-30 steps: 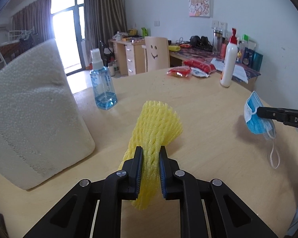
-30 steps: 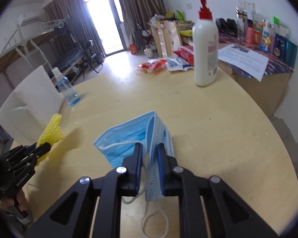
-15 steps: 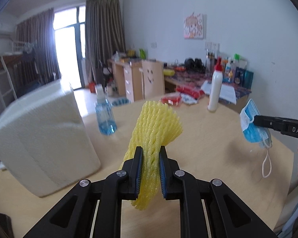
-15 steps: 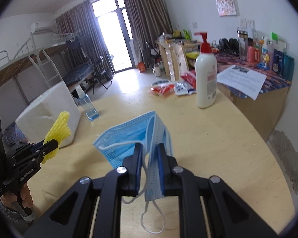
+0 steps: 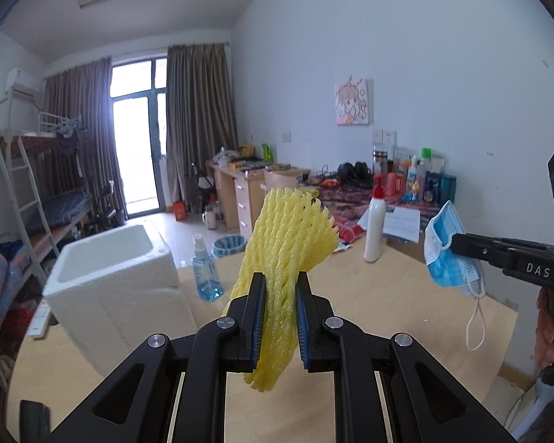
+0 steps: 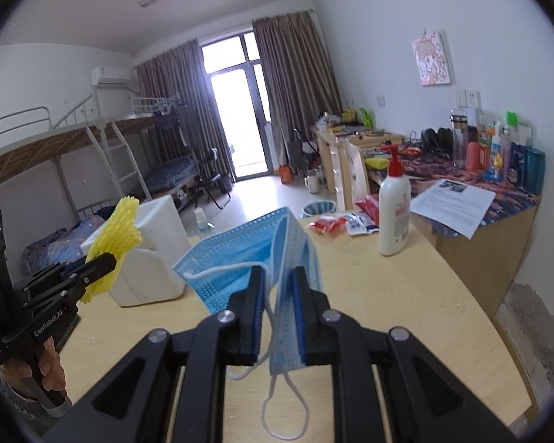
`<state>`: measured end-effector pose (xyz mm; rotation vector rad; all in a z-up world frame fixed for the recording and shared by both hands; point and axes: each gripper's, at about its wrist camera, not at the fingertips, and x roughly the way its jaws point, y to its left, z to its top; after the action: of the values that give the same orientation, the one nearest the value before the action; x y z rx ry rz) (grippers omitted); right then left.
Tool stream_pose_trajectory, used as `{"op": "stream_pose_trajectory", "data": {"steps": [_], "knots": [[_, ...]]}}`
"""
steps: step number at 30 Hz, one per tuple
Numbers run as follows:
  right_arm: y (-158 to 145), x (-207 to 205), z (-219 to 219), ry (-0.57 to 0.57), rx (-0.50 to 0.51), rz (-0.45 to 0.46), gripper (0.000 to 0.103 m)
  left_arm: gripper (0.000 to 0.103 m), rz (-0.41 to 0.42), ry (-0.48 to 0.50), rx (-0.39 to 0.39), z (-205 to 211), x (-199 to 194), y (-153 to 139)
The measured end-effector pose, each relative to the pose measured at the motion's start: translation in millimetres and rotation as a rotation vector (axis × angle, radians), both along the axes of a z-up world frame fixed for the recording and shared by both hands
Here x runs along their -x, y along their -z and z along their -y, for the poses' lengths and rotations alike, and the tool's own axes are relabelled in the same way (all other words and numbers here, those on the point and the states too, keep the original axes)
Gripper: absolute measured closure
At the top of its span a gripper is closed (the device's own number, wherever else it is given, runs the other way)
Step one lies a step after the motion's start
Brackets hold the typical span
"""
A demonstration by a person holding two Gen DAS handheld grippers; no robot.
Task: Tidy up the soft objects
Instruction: 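Lift and carry the mesh net and mask above the foam box with both tools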
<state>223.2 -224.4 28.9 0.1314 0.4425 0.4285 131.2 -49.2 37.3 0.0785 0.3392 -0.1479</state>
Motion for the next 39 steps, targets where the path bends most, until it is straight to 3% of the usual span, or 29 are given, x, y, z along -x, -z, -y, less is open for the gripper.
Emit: {"op": "stream_pose_trajectory", "data": {"steps": [7,24,32,39], "knots": [[-9.7,21.1,-6.7,-0.010,-0.004,0.054,0.085,0.086,0.036,-0.008,0.019,-7.6,30.8,-6.6],[-21.0,56.0,-23.0,0.023,-0.004,0.146,0.085,0.086,0.108,0.049,0.036,-23.5,59.3,-15.4],[-20.3,58.4,-31.5,-0.003,0.004,0.140,0.085,0.086,0.101,-0.017,0.031,-33.8,62.4,-15.0],[-21.4,60.9,-62.7,-0.095,0.007,0.161,0.085,0.086,0.114,-0.102,0.007,-59.5,80.3,-17.6]]}}
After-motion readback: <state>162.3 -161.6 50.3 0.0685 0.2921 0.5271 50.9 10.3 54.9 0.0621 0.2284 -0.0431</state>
